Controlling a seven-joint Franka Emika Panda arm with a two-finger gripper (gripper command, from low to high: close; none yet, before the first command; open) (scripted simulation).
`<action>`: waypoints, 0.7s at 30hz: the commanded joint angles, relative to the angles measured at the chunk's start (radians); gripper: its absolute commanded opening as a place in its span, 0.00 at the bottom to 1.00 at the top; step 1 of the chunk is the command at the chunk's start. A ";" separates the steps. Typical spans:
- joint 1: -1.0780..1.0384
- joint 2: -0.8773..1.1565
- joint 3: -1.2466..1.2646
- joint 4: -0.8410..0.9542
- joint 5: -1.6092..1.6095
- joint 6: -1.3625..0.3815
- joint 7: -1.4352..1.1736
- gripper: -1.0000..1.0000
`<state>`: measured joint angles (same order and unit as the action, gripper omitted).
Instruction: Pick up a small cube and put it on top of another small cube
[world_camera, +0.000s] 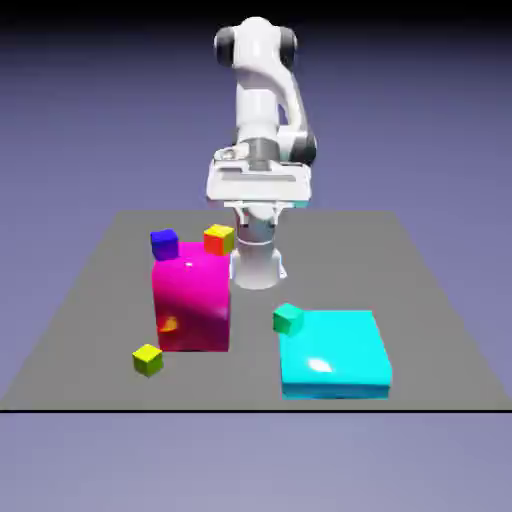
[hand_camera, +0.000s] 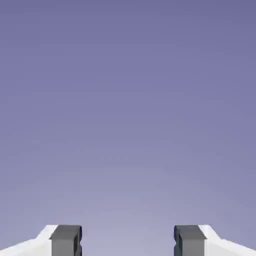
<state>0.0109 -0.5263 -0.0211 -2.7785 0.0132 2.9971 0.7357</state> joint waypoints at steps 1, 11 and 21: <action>-0.001 0.036 -0.017 0.026 0.011 -0.033 -0.004 0.50; -0.010 0.399 -0.192 0.288 0.121 -0.364 -0.049 0.50; -0.019 0.761 -0.367 0.549 0.231 -0.694 -0.093 0.50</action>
<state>-0.0080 0.2348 -0.3876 -2.2291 0.2441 2.3027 0.6431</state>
